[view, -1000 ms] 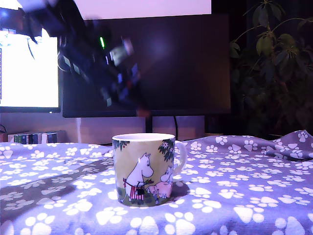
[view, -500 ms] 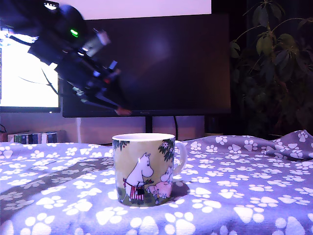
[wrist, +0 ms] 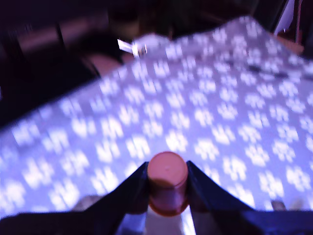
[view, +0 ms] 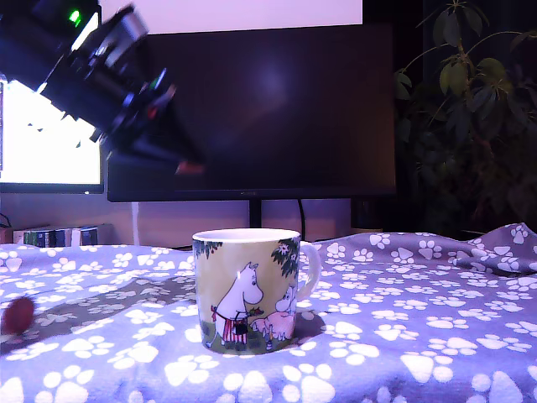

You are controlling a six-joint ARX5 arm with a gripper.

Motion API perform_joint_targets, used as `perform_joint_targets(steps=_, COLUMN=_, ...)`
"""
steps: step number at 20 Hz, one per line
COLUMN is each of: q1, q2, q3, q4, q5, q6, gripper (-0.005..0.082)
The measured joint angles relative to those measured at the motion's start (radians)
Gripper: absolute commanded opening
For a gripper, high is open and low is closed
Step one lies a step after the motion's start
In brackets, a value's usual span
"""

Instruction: Pick up the coffee capsules on the table and drop them inside the coffee cup

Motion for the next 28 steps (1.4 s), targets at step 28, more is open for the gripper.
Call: perform_joint_targets(steps=28, q1=-0.213, q2=-0.014, q3=-0.027, q4=-0.246, q5=0.13, q6=-0.005, gripper=0.0087)
